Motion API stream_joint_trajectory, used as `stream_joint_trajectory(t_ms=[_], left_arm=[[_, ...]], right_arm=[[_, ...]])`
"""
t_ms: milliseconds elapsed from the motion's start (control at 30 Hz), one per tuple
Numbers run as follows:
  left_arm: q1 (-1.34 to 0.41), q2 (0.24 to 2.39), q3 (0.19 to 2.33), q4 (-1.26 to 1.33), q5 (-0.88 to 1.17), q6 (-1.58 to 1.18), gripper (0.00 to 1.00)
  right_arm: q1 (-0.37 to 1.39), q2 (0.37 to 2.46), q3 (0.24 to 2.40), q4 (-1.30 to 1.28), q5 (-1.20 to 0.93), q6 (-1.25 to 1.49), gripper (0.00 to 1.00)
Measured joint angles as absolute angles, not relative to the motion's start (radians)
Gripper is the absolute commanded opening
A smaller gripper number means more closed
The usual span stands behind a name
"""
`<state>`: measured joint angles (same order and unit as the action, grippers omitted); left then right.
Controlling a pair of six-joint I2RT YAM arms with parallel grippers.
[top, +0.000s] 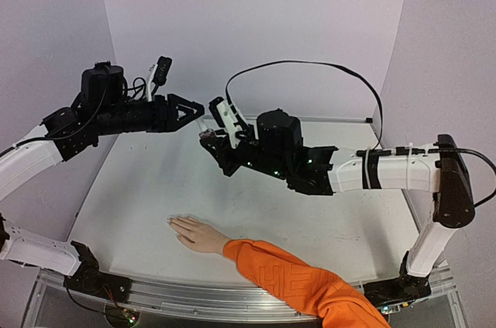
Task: Paint the nails
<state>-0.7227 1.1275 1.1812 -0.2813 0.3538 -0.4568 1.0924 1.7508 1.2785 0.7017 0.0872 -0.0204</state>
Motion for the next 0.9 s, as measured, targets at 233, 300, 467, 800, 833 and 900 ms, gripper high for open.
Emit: stream_joint_trajectory(t_ms=[233,300,467,800,833,900], left_arm=[[-0.723,1.169,1.181,-0.279,0.344,-0.482,0.38],[-0.723,1.172,1.181,-0.279,0.344,-0.487,0.34],[-0.723,1.172,1.181,-0.279,0.339,-0.489,0.18],[-0.707,1.213,1.184,-0.259,0.377,-0.426,0.0],[-0.702,1.222,1.186,-0.257,0.398,-0.405,0.0],[-0.689,1.244,1.192,-0.255,0.455,-0.352,0.0]], right_arm=[[1.125,1.769,1.324,0.703,0.177,-0.042,0.0],[1.129,1.769,1.333,0.704,0.185,-0.046,0.0],[1.134,1.783,1.355,0.705,0.2,-0.062,0.0],[1.113,1.784,1.347,0.694,0.167,-0.067,0.0],[1.103,1.783,1.344,0.691,0.139,-0.066,0.0],[1.065,1.772,1.328,0.683,0.023,-0.055,0.0]])
